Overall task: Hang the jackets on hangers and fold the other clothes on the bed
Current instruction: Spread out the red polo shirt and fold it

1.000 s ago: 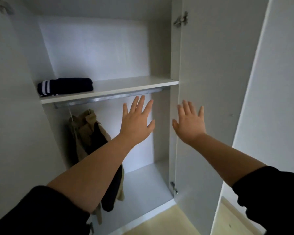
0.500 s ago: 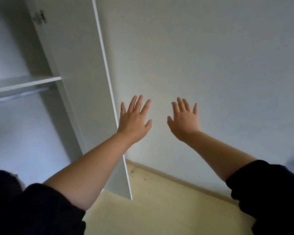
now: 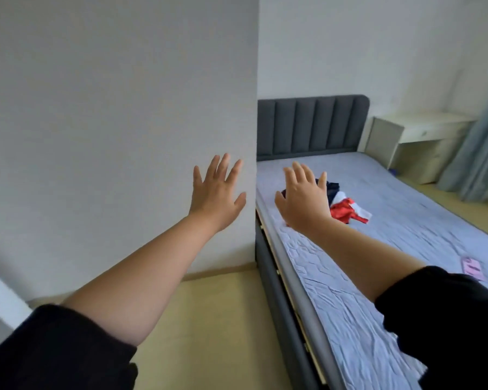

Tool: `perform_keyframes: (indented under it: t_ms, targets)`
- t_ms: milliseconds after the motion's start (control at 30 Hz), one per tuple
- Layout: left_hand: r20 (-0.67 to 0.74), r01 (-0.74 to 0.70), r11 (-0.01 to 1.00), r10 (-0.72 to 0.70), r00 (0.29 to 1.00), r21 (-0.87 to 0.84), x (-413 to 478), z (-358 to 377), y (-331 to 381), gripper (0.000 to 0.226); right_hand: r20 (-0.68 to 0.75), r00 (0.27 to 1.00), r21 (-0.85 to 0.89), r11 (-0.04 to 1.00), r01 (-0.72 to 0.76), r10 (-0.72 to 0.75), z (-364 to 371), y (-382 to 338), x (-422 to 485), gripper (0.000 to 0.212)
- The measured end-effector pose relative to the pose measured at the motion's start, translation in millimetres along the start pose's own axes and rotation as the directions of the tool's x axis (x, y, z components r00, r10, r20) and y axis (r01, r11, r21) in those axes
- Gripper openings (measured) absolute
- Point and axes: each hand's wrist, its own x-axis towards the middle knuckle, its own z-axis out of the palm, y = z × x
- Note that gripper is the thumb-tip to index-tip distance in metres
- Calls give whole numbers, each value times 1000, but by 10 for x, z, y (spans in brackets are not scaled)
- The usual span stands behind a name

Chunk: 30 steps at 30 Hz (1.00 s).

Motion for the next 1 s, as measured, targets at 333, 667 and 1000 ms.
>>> perform_keyframes:
  t_ms: [333,667,1000]
  targets:
    - [39,-174,974,181,983,-148,1054,1082,1072,68,63,979,-67,979,-191,195,765,1386,532,57]
    - [217,-147,938,222,951,-313,2580,2772,1445,67,194,927,-88,947,-309,320,2146,2318,1811,54]
    - [400,265,831,-56,915,-490,2811,5081,2234,60,365,866,-65,937,-342,341,4309,3346,2087,56]
